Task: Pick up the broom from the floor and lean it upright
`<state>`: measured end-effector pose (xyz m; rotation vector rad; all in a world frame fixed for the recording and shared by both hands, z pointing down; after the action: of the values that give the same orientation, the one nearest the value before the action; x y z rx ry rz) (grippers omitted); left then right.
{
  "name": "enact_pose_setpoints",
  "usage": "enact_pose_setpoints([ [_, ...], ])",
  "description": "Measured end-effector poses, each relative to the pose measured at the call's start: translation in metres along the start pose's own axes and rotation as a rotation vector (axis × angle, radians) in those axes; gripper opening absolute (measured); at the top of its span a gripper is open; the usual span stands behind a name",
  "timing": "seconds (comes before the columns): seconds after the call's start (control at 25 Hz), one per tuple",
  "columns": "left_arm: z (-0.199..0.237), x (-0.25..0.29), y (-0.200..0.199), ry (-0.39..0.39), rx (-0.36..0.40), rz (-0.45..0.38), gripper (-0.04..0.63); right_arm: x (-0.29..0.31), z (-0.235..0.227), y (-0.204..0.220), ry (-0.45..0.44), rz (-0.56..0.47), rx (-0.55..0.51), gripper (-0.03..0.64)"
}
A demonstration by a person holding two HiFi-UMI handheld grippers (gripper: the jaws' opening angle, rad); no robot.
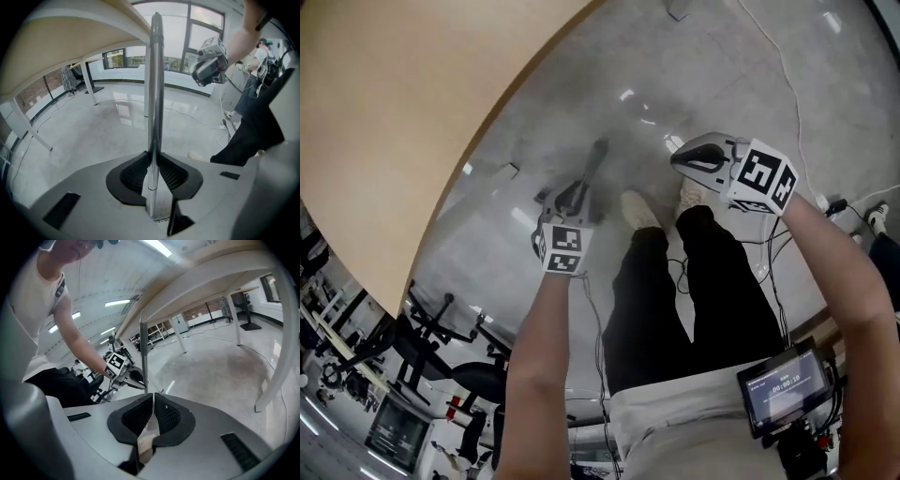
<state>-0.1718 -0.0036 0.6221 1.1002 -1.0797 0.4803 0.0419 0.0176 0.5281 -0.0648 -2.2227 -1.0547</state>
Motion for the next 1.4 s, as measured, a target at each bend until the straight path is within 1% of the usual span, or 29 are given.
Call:
enact_pose_setpoints([
  [0.12, 0.002, -0.025, -0.010, -0.041, -0.048, -0.033, 0.084, -0.004, 0.016, -0.037, -0.049, 0.033, -0.073, 0.018],
  [0.2, 0.002, -0.036, -0.011, -0.077, -0.090, -0.045, 0.083, -0.003, 0.025, -0.050, -0.084, 0.046, -0.087, 0.018],
  [0.36, 0.006, -0.047, -0.001, -0.178, -0.186, -0.071, 0.083, 0.007, 0.032, -0.047, -0.136, 0.094, -0.104, 0.018],
  [0.52, 0.004, -0.058, 0.021, -0.262, -0.307, -0.083, 0.083, 0.010, 0.042, -0.039, -0.197, 0.155, -0.120, 0.018],
  [0.68, 0.011, -0.073, 0.042, -0.376, -0.451, -0.091, 0.083, 0.012, 0.041, -0.044, -0.228, 0.187, -0.123, 0.018],
  [0.8, 0.019, -0.082, 0.057, -0.454, -0.612, -0.108, 0.081, 0.018, 0.036, -0.051, -0.226, 0.215, -0.137, 0.018],
  [0.92, 0.025, -0.088, 0.070, -0.522, -0.770, -0.113, 0.081, 0.026, 0.038, -0.067, -0.243, 0.212, -0.160, 0.018],
  [1.0, 0.026, -0.089, 0.074, -0.547, -0.835, -0.098, 0.080, 0.028, 0.040, -0.076, -0.254, 0.206, -0.171, 0.018],
  [1.12, 0.022, -0.083, 0.065, -0.553, -0.907, -0.078, 0.080, 0.016, 0.037, -0.077, -0.233, 0.200, -0.146, 0.018],
  [1.24, 0.031, -0.086, 0.065, -0.602, -1.025, -0.086, 0.079, 0.019, 0.028, -0.078, -0.237, 0.211, -0.152, 0.018],
  [1.28, 0.034, -0.085, 0.062, -0.612, -1.049, -0.088, 0.079, 0.018, 0.026, -0.077, -0.235, 0.219, -0.152, 0.018],
  [1.4, 0.050, -0.080, 0.052, -0.623, -1.083, -0.094, 0.080, 0.007, 0.019, -0.071, -0.214, 0.232, -0.137, 0.018],
])
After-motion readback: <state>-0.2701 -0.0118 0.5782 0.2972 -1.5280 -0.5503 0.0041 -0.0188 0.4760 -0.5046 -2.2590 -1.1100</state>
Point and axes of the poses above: the fingertips, and each gripper's own axes: x forward along the fingers, z to its left, y out of its underside, the point moved 3 cm from there along -x, backward along the fingers, and after that the axes turned 5 degrees about z, right-handed, at the moved point
